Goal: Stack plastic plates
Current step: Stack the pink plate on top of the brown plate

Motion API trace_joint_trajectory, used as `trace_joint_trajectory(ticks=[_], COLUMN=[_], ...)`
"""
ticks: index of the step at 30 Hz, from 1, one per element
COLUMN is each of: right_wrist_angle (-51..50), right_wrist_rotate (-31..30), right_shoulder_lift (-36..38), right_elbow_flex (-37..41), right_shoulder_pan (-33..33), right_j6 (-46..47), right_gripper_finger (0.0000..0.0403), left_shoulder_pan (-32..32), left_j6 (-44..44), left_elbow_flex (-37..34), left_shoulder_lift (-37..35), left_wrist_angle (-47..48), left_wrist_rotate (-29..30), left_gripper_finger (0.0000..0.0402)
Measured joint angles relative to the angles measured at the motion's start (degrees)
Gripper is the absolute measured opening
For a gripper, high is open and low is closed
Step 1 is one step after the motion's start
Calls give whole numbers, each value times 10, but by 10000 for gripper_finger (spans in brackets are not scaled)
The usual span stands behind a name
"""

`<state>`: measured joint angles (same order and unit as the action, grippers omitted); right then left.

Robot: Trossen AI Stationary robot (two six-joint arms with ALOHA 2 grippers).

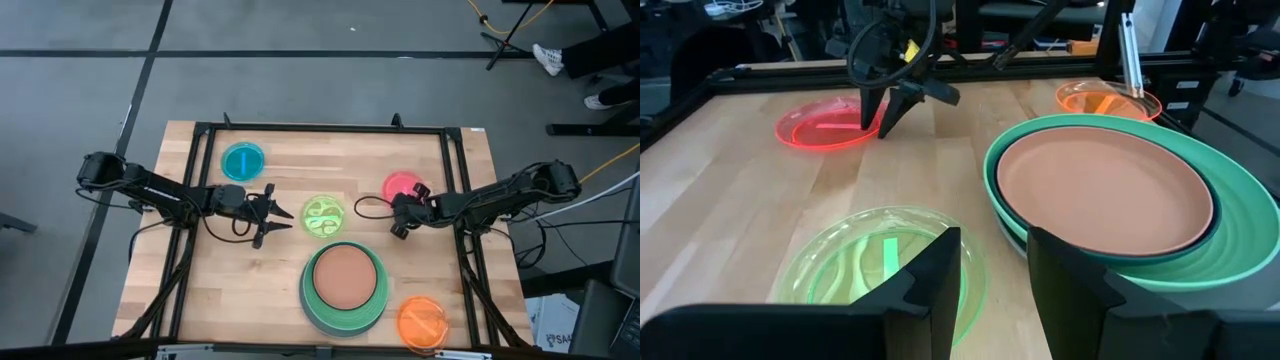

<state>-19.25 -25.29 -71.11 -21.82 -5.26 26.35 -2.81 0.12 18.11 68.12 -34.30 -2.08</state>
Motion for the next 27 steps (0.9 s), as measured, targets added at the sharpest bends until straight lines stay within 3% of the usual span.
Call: trace_joint_trajectory(ticks=[8, 19, 27], right_wrist_angle=[7, 42, 90], right_wrist_rotate=[-6, 6, 57], right_shoulder_lift=[0, 2, 2], right_elbow_flex=[1, -42, -104], right_shoulder_pan=[1, 0, 0], right_j6=[-3, -26, -69], right_gripper_finger=[6, 5, 2], left_shoulder_pan=[0, 0, -8], left_j6=[0, 0, -9], left_elbow_flex=[0, 0, 0], left_shoulder_lift=[0, 0, 0], left_wrist_angle=[0, 0, 2], left_wrist_rotate=[-5, -10, -10], left_gripper_finger=[111, 111, 111])
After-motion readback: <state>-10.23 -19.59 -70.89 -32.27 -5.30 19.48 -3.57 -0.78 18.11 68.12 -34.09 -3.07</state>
